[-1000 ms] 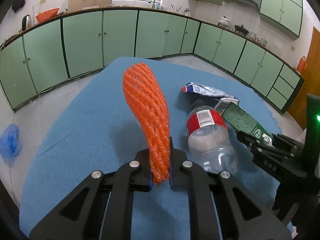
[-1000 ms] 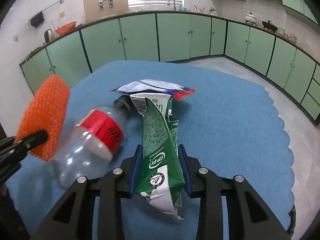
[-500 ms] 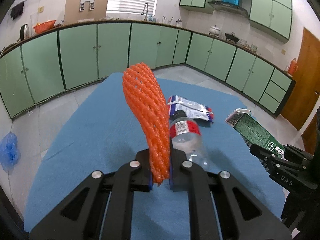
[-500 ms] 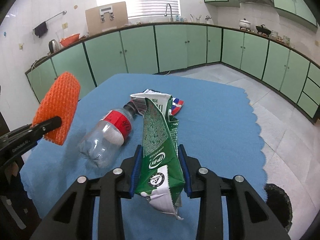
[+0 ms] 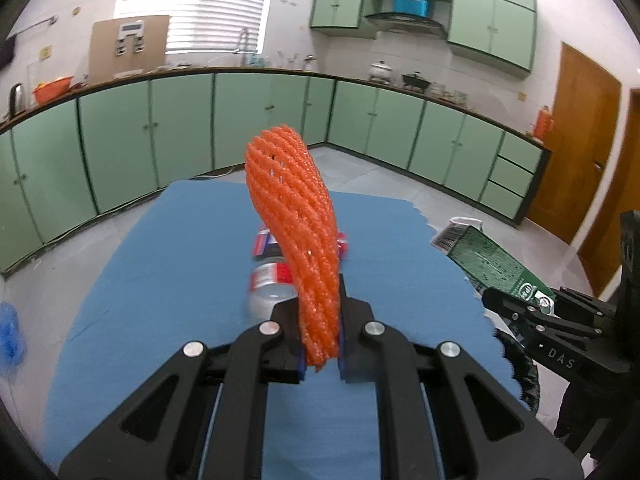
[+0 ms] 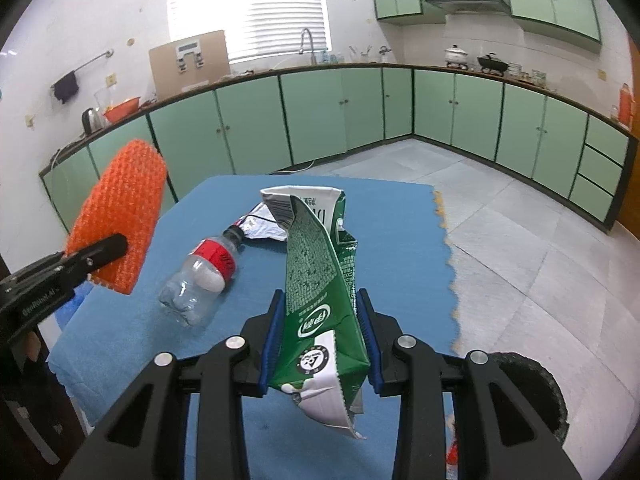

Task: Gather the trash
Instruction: 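Carry the orange net with the left tool while the right tool carries the wrapper to the bin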

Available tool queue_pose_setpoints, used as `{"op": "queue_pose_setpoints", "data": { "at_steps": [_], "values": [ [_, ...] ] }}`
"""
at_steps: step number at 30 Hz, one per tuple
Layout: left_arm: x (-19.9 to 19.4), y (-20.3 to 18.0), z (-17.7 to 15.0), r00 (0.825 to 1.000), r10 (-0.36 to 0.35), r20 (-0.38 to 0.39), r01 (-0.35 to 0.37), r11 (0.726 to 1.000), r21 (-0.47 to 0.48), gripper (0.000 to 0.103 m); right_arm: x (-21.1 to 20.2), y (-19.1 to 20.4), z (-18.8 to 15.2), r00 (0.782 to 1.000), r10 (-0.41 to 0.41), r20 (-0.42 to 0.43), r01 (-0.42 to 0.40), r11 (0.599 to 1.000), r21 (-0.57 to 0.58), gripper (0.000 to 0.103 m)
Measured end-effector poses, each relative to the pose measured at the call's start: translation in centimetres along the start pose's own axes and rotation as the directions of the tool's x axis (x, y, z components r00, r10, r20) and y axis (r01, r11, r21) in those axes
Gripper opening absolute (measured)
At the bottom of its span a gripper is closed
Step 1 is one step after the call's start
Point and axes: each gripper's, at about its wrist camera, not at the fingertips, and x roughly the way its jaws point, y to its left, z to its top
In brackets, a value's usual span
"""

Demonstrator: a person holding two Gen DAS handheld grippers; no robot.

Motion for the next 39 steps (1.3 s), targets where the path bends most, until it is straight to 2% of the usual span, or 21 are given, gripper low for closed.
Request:
{"op": "queue_pose_setpoints", "data": {
  "at_steps": [8, 21, 30, 39],
  "values": [
    [1.8, -6.1, -0.8, 0.996, -0.090, -0.028, 0.092, 0.993, 0.076, 0.009, -3.1, -3.8, -0.6, 0.998, -0.059, 0.032, 0.057, 0.996, 0.070, 0.035],
    [4.7, -14.3, -2.0, 0.974, -0.214, -0.078, 0.225, 0.960, 0.166, 0.009, -7.5, -10.2, -2.1, 0.982, -0.180, 0.052, 0.169, 0.971, 0.168, 0.035],
    [7.0, -20.3, -3.2, 0.939, -0.317, -0.135, 0.340, 0.917, 0.207, 0.009, -9.6, -14.7, -3.8, 0.963, -0.268, 0.032, 0.253, 0.938, 0.235, 0.035],
    [9.3, -26.3, -5.4, 0.897, -0.396, -0.197, 0.437, 0.862, 0.256, 0.009, -10.4, -19.4, -6.6, 0.929, -0.368, -0.029, 0.360, 0.886, 0.293, 0.035]
  ]
}}
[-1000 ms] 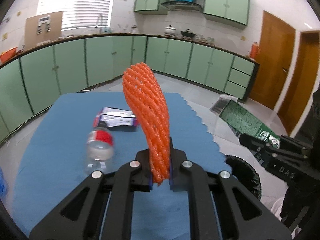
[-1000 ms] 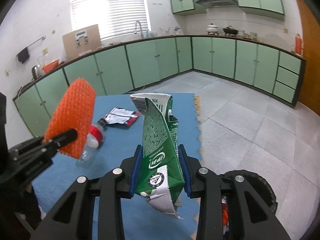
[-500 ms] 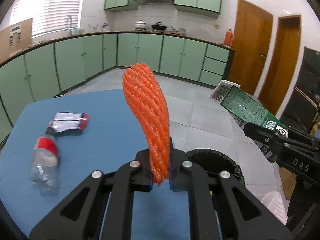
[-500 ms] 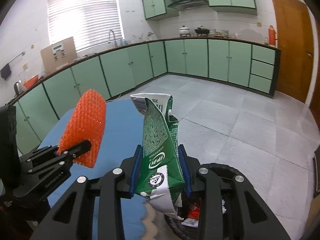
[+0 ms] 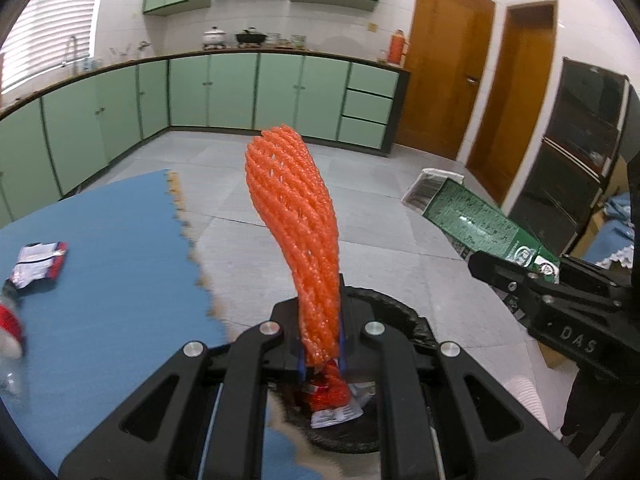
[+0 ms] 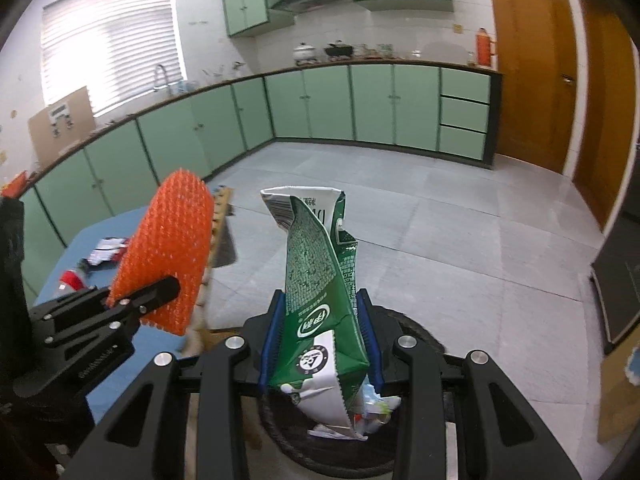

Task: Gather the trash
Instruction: 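Carry the orange net with the left tool while the right tool carries the wrapper to the bin, then open both tools over the black bin to drop the net and wrapper, then move both tools back to the clear bottle and chip bag on the mat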

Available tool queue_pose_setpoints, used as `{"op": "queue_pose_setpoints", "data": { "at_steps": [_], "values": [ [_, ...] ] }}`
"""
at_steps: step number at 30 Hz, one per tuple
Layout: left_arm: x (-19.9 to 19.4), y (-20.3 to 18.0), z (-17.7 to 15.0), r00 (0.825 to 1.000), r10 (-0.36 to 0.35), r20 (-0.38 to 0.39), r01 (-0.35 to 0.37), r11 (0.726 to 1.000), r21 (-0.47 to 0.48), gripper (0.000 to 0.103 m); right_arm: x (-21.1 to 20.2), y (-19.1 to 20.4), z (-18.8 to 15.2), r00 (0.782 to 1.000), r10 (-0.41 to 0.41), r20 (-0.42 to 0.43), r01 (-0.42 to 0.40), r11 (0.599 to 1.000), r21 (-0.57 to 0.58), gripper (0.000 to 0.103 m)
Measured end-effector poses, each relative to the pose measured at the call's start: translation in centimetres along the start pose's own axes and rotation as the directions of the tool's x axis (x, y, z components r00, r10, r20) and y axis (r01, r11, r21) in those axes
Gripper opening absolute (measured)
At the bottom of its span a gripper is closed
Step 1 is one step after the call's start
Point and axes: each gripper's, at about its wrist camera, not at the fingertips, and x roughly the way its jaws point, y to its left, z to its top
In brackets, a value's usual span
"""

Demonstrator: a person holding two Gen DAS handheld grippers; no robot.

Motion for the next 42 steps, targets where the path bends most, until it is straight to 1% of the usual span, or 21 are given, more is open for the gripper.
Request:
{"op": "queue_pose_setpoints", "data": {
  "at_steps": [3, 7, 10, 13, 15, 18, 19, 20, 21, 23, 24, 25, 26, 30, 33, 35, 36, 39, 42],
  "values": [
    [1.9, -1.4, -0.3, 0.999, -0.031, -0.021, 0.031, 0.999, 0.019, 0.009, 0.8, -1.4, -0.5, 1.000, -0.021, -0.021, 0.022, 1.000, 0.022, 0.035],
    [4.7, -3.0, -1.0, 0.995, -0.061, -0.074, 0.063, 0.997, 0.033, 0.009, 2.4, -3.5, -1.4, 0.997, -0.046, -0.061, 0.049, 0.997, 0.053, 0.035],
    [6.4, -3.7, -1.0, 0.992, -0.069, -0.105, 0.074, 0.996, 0.047, 0.009, 3.6, -5.0, -2.3, 0.994, -0.060, -0.093, 0.067, 0.995, 0.072, 0.035],
    [7.6, -3.8, -1.4, 0.989, -0.065, -0.133, 0.072, 0.996, 0.052, 0.010, 4.5, -5.5, -3.0, 0.991, -0.069, -0.116, 0.078, 0.994, 0.079, 0.036],
    [8.3, -3.7, -1.4, 0.987, -0.058, -0.148, 0.067, 0.996, 0.052, 0.013, 5.0, -5.7, -3.2, 0.989, -0.070, -0.127, 0.081, 0.993, 0.081, 0.036],
    [9.0, -3.5, -1.6, 0.984, -0.056, -0.170, 0.064, 0.997, 0.042, 0.018, 5.8, -5.9, -3.1, 0.987, -0.072, -0.146, 0.084, 0.993, 0.077, 0.038],
    [9.2, -3.5, -1.7, 0.983, -0.053, -0.176, 0.061, 0.997, 0.039, 0.023, 6.1, -5.9, -3.1, 0.986, -0.072, -0.151, 0.083, 0.994, 0.073, 0.039],
    [9.3, -3.4, -1.7, 0.982, -0.054, -0.182, 0.061, 0.998, 0.033, 0.031, 6.3, -5.8, -3.1, 0.985, -0.074, -0.154, 0.086, 0.994, 0.071, 0.042],
    [9.5, -3.4, -1.7, 0.981, -0.058, -0.183, 0.064, 0.998, 0.027, 0.035, 6.3, -5.8, -3.2, 0.985, -0.080, -0.153, 0.091, 0.993, 0.071, 0.050],
    [9.6, -3.1, -1.6, 0.980, -0.067, -0.185, 0.072, 0.997, 0.016, 0.045, 6.4, -6.1, -3.1, 0.984, -0.095, -0.149, 0.108, 0.991, 0.080, 0.059],
    [9.6, -3.0, -1.5, 0.980, -0.073, -0.185, 0.077, 0.997, 0.012, 0.049, 6.3, -6.3, -3.0, 0.984, -0.097, -0.147, 0.110, 0.990, 0.085, 0.059],
    [9.6, -2.9, -1.4, 0.981, -0.073, -0.182, 0.075, 0.997, 0.008, 0.055, 6.2, -6.3, -3.0, 0.984, -0.101, -0.145, 0.114, 0.990, 0.088, 0.059],
    [9.5, -2.7, -1.4, 0.981, -0.073, -0.179, 0.075, 0.997, 0.003, 0.056, 6.0, -6.5, -3.0, 0.984, -0.106, -0.141, 0.119, 0.989, 0.089, 0.059],
    [9.0, -2.2, -1.0, 0.983, -0.076, -0.170, 0.075, 0.997, -0.011, 0.058, 5.2, -7.1, -2.8, 0.983, -0.133, -0.123, 0.145, 0.985, 0.093, 0.063],
    [7.6, -1.4, -0.6, 0.988, -0.071, -0.141, 0.067, 0.997, -0.029, 0.061, 4.3, -6.9, -2.4, 0.983, -0.152, -0.099, 0.161, 0.983, 0.088, 0.071],
    [6.1, -0.7, -0.3, 0.993, -0.053, -0.109, 0.050, 0.998, -0.032, 0.063, 3.6, -6.3, -2.0, 0.983, -0.168, -0.074, 0.174, 0.982, 0.074, 0.078],
    [5.6, -0.4, -0.2, 0.994, -0.047, -0.099, 0.044, 0.998, -0.033, 0.064, 3.0, -5.9, -1.7, 0.983, -0.175, -0.057, 0.178, 0.982, 0.067, 0.083],
    [3.4, 0.8, 0.3, 0.998, -0.017, -0.055, 0.015, 0.999, -0.042, 0.067, 2.0, -4.9, -1.0, 0.985, -0.171, -0.024, 0.172, 0.983, 0.064, 0.093],
    [0.7, 2.3, 0.6, 1.000, 0.026, -0.012, -0.027, 0.998, -0.058, 0.069, 0.8, -3.5, -0.6, 0.988, -0.152, 0.015, 0.151, 0.987, 0.063, 0.096]
  ]
}}
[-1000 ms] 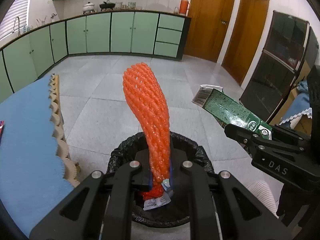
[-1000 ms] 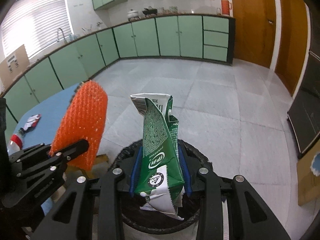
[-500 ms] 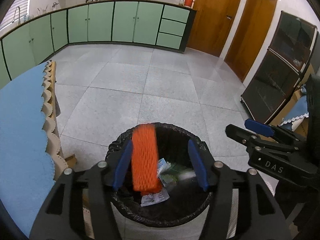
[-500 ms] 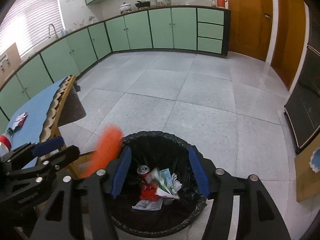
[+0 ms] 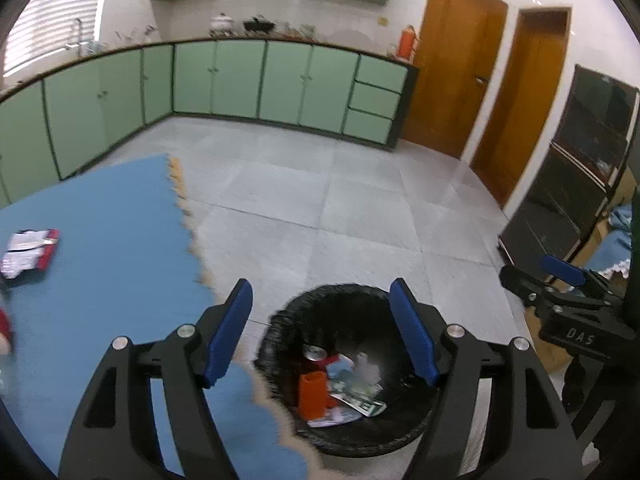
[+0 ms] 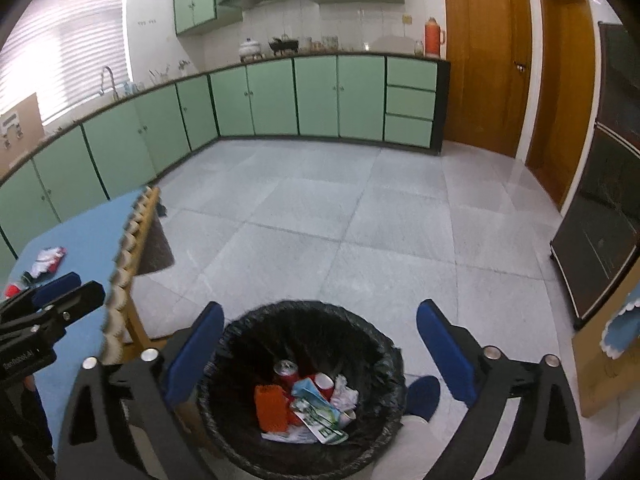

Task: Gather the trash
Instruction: 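Move both tools back to the clear bottle and chip bag on the mat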

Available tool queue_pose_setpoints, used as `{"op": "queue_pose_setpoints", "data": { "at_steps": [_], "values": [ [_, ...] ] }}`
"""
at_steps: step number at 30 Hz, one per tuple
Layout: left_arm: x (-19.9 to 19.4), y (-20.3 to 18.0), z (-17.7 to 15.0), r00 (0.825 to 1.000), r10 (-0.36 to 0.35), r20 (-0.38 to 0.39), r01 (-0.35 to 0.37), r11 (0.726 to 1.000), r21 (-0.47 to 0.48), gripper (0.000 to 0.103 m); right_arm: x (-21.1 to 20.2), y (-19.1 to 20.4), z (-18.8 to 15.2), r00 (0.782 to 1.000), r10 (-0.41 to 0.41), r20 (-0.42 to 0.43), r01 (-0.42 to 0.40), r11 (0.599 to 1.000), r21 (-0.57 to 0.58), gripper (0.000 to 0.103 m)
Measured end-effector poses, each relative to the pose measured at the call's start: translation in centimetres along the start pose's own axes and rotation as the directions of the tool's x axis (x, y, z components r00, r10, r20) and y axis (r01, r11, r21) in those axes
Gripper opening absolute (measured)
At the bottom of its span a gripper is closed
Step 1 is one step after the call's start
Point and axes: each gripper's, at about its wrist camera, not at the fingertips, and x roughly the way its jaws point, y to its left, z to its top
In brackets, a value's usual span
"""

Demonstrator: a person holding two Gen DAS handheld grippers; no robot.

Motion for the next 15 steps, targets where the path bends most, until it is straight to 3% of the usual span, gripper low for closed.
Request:
{"op": "queue_pose_setpoints", "data": {
  "at_steps": [9, 15],
  "values": [
    [-7.0, 5.7, -0.7, 0.983, 0.161, 0.088, -0.157, 0.986, -0.049, 0.072, -3.0, 6.8, 0.3, 0.989, 0.123, 0.082, -0.117, 0.990, -0.077, 0.097],
    [-10.8, 11.1, -1.7, 0.941, 0.322, 0.108, -0.311, 0.944, -0.111, 0.072, -3.1, 12.5, -0.3, 0.973, 0.221, 0.069, -0.208, 0.966, -0.155, 0.097]
  ]
}}
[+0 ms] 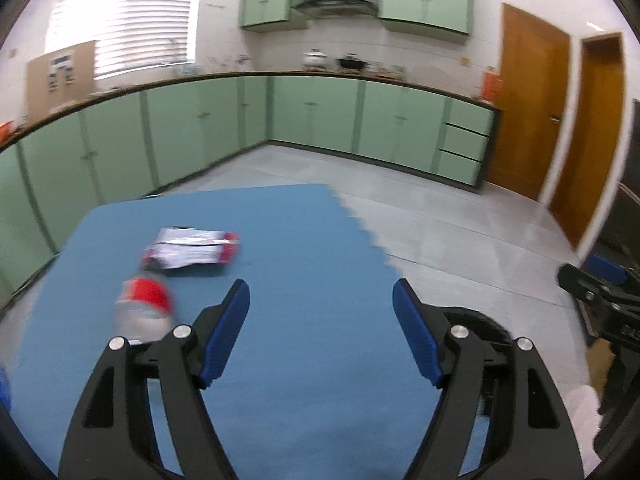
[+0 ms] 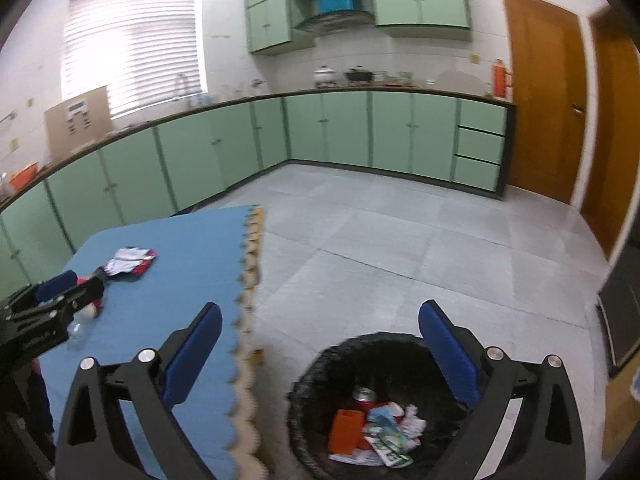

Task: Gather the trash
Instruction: 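Move both tools back to the clear bottle and chip bag on the mat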

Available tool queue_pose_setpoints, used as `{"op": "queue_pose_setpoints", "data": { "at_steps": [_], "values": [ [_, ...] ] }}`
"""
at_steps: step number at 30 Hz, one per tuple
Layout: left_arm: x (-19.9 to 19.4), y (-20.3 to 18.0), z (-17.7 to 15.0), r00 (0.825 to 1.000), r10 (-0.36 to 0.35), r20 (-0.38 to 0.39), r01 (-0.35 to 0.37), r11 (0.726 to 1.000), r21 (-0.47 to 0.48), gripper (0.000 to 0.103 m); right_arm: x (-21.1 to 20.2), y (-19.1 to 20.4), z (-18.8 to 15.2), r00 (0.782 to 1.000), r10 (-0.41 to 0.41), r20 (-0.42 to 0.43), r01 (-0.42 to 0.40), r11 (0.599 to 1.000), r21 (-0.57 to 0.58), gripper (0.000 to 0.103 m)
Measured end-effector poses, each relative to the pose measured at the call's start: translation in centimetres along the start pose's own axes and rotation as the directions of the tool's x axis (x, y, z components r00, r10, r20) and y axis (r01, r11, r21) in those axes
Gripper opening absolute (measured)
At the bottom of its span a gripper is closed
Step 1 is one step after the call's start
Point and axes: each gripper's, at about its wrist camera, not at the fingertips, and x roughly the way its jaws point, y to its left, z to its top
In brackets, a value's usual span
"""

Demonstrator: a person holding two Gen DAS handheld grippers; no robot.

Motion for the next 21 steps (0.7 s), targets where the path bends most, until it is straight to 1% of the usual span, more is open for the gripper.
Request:
{"op": "queue_pose_setpoints", "data": {
  "at_steps": [3, 6, 10, 13, 16, 21],
  "values": [
    [-0.3, 3.2, 0.1, 0.996, 0.084, 0.005, -0.084, 0.996, -0.032, 0.072, 0.8, 2.9, -0.1, 0.999, 0.045, -0.015, -0.045, 0.998, -0.039, 0.097],
    [-0.1, 6.6, 0.0, 0.986, 0.166, -0.005, -0.166, 0.984, -0.060, 0.073, 1.4, 5.0, -0.2, 0.997, 0.075, -0.017, -0.076, 0.995, -0.065, 0.097],
    [0.6, 10.1, -0.1, 0.977, 0.212, -0.038, -0.214, 0.972, -0.098, 0.073, 2.4, 8.0, 0.0, 0.993, 0.116, -0.016, -0.117, 0.989, -0.087, 0.097],
    [1.7, 12.1, -0.3, 0.973, 0.220, -0.075, -0.228, 0.967, -0.117, 0.073, 3.2, 9.7, 0.0, 0.990, 0.139, -0.024, -0.141, 0.985, -0.103, 0.097],
    [2.4, 13.4, -0.8, 0.972, 0.208, -0.109, -0.222, 0.966, -0.132, 0.073, 3.8, 11.1, 0.0, 0.987, 0.156, -0.034, -0.159, 0.980, -0.120, 0.097],
    [3.6, 14.4, -1.6, 0.972, 0.182, -0.149, -0.206, 0.965, -0.163, 0.073, 5.0, 12.9, 0.0, 0.984, 0.171, -0.042, -0.176, 0.972, -0.154, 0.097]
  ]
}}
